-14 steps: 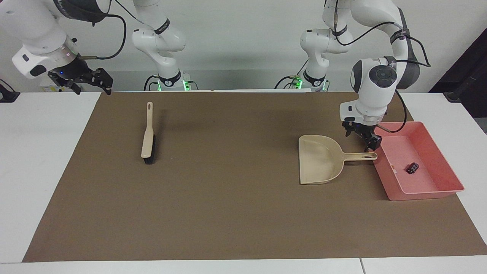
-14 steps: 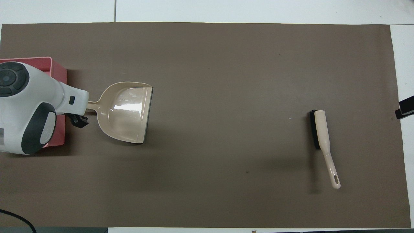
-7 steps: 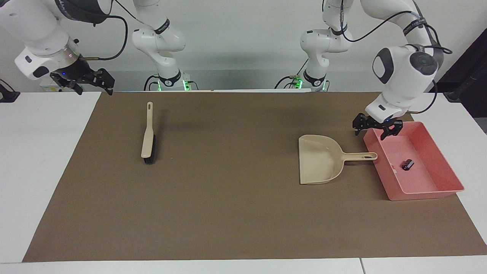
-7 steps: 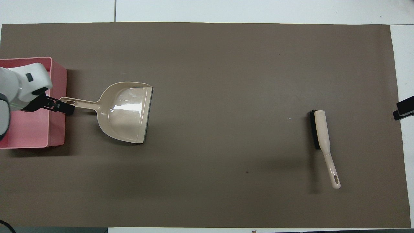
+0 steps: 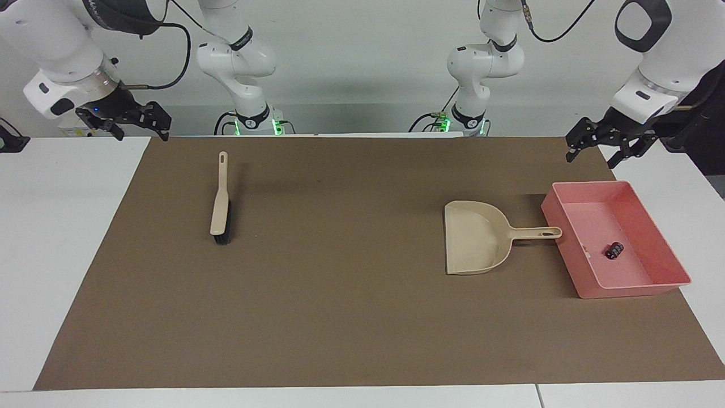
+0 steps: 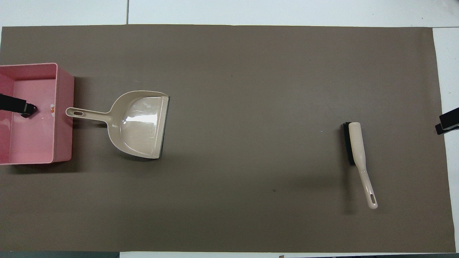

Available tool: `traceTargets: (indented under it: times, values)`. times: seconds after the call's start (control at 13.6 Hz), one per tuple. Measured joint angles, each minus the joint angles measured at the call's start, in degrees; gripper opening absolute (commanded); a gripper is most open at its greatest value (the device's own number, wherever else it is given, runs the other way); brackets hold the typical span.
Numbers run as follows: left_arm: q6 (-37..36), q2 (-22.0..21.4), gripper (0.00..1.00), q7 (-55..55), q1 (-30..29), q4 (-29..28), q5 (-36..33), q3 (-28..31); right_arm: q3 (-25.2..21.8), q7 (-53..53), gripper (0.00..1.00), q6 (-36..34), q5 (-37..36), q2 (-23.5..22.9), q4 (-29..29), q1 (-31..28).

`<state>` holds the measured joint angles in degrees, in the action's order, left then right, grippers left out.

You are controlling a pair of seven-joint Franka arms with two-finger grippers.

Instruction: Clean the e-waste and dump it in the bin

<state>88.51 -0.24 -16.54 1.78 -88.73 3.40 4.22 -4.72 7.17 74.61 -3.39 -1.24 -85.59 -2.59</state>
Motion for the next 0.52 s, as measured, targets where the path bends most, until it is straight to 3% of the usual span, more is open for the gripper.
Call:
traceTargets:
  times: [0.52]
  values:
    - [-3.9,-1.6,0.98,8.5,0.2,-0.6,-0.6,-0.6,0.0,0.0,0.99,0.0,0.0,0.0,0.0,0.0]
